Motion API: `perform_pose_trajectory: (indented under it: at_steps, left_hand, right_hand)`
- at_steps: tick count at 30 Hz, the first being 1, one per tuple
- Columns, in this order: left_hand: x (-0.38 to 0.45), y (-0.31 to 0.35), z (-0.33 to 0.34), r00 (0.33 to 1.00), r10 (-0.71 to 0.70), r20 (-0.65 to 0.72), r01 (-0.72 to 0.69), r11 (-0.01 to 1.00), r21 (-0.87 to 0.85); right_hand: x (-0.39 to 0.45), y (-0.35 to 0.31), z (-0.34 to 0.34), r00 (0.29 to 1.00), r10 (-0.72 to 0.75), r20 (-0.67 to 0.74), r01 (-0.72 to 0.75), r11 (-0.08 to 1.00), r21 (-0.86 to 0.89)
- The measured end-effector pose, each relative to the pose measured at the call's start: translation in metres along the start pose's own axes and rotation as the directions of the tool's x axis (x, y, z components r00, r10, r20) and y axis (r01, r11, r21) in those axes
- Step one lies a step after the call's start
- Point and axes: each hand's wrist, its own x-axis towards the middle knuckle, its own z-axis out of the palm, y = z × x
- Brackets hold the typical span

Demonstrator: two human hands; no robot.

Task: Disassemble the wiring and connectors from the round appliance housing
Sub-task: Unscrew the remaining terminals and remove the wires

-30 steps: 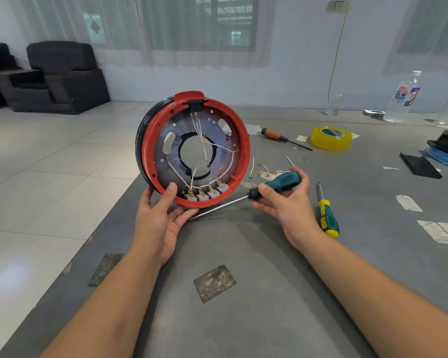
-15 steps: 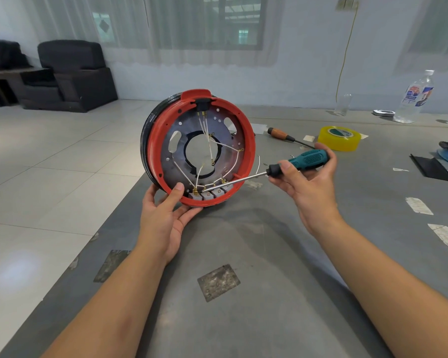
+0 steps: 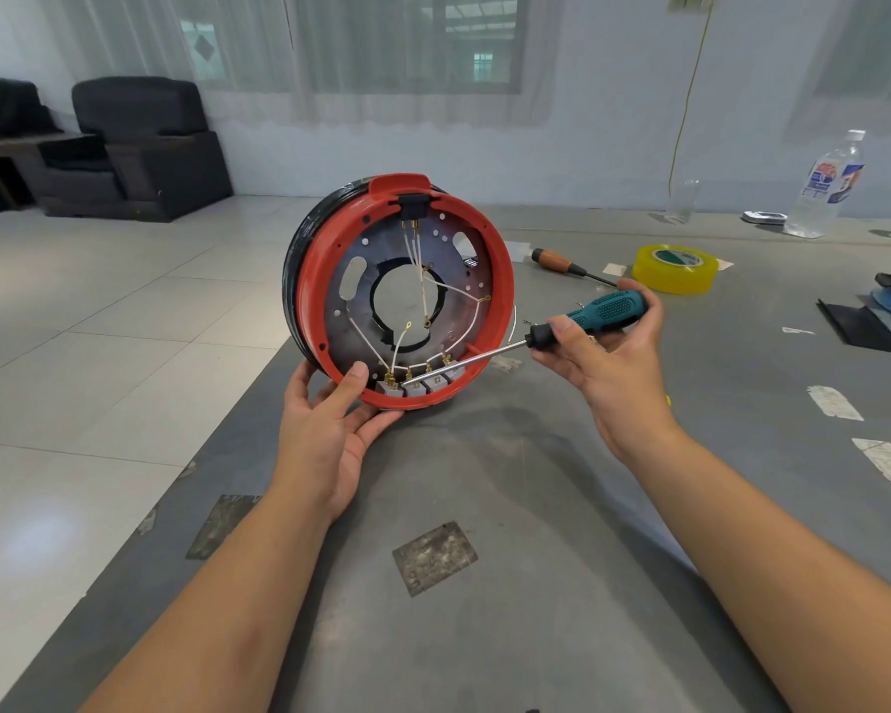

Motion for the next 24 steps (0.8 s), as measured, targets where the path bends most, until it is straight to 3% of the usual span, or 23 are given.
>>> perform_pose_trajectory:
  at_steps: [12,24]
  left_hand:
    - [0.001,-0.003,-0.001,1.000,0.012,-0.008,-0.012,1.000,-0.001]
    - [0.002,0.001,-0.002,0.996,-0.003,-0.087,-0.007,0.993,-0.116]
  right_hand:
    - [-0.004,0.001,0.006,0.998,-0.038,-0.043,0.034,0.996,-0.082]
    - [-0.027,0.017,0.009,0.990,0.060,-0.129,-0.050,0.996,0.080]
